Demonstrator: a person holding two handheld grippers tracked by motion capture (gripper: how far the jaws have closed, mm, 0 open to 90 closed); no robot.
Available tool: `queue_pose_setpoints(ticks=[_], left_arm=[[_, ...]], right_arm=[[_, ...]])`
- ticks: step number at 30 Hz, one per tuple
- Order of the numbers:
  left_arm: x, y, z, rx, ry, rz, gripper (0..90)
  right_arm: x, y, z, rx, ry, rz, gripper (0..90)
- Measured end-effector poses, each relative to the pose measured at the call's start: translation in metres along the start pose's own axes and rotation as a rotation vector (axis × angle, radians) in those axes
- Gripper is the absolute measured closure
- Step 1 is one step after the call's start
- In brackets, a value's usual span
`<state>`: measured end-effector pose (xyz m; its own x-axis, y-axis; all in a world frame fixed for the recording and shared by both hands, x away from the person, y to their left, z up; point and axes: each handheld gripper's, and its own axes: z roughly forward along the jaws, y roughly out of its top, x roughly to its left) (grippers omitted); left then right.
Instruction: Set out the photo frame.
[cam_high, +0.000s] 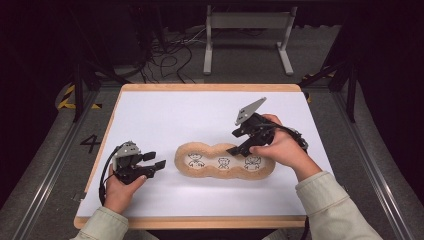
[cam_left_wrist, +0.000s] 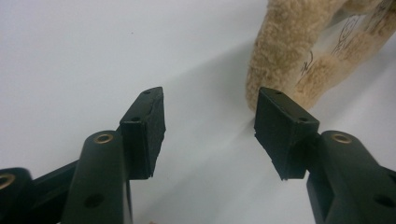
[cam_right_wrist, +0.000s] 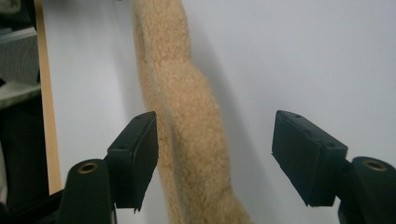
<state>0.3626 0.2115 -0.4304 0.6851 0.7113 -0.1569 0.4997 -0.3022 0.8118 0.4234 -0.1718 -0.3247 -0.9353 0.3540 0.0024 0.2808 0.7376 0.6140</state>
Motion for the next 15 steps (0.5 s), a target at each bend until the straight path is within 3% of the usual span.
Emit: queue_pose_setpoints(ticks=[4,6,15], left_arm=[[-0.002,-0.005,-0.008,-0.010,-0.009,-0.022,39.7],[-0.001,-0.006,-0.010,-0.015,-0.004,-0.024,38.5],[-0.002,-0.006,-0.011,-0.020,-0.018,-0.021,33.1]], right_arm=[[0.004,-0.011,-0.012,-0.002,-0.035,0.023,31.4],[0.005,-0.020,-0.020,-0.037,-0.044,0.047,31.4],[0.009,-0.052,-0.052,-0.083,-0.125,0.117,30.2]])
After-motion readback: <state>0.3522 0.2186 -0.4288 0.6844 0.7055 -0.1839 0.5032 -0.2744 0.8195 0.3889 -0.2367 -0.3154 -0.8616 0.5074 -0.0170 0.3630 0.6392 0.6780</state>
